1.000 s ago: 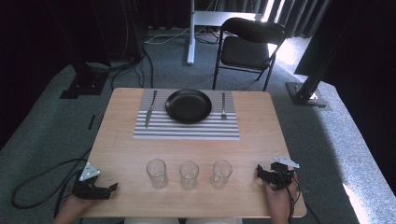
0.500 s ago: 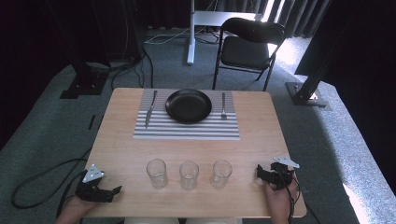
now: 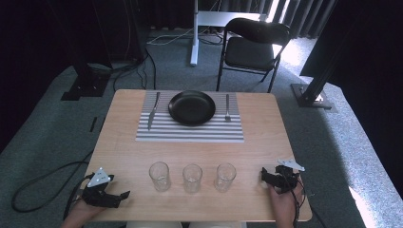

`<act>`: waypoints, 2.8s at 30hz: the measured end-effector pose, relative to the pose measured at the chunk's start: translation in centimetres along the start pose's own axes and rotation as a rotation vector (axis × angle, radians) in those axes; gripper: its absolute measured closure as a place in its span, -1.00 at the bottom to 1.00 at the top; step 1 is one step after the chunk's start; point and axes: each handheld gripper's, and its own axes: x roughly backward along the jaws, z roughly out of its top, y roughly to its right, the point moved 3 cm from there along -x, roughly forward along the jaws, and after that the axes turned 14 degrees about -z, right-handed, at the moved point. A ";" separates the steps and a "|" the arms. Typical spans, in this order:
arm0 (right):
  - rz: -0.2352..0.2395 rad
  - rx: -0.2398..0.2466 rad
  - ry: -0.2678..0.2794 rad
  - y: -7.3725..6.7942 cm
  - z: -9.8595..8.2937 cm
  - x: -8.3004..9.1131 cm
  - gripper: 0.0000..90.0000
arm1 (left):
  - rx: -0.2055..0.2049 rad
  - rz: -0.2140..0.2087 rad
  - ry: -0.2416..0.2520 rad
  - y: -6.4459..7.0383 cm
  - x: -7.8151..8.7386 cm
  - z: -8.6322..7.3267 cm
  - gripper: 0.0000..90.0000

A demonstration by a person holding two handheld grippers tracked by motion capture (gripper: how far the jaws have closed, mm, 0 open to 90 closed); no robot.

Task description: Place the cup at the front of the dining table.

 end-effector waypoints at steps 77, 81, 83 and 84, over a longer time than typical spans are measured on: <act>0.000 0.000 0.001 0.0 0.0 0.0 -0.73 | -0.273 -0.155 0.297 6.8 -6.5 8.7 -0.83; 0.000 0.000 0.001 0.0 0.0 0.0 -0.73 | -0.290 -0.142 0.318 7.2 -7.0 8.8 -0.67; 0.000 0.000 0.001 0.0 0.0 0.0 -0.73 | -0.288 -0.140 0.318 7.3 -7.3 8.9 -0.67; 0.000 0.000 0.001 0.0 0.0 0.0 -0.73 | -0.288 -0.140 0.318 7.3 -7.3 8.9 -0.67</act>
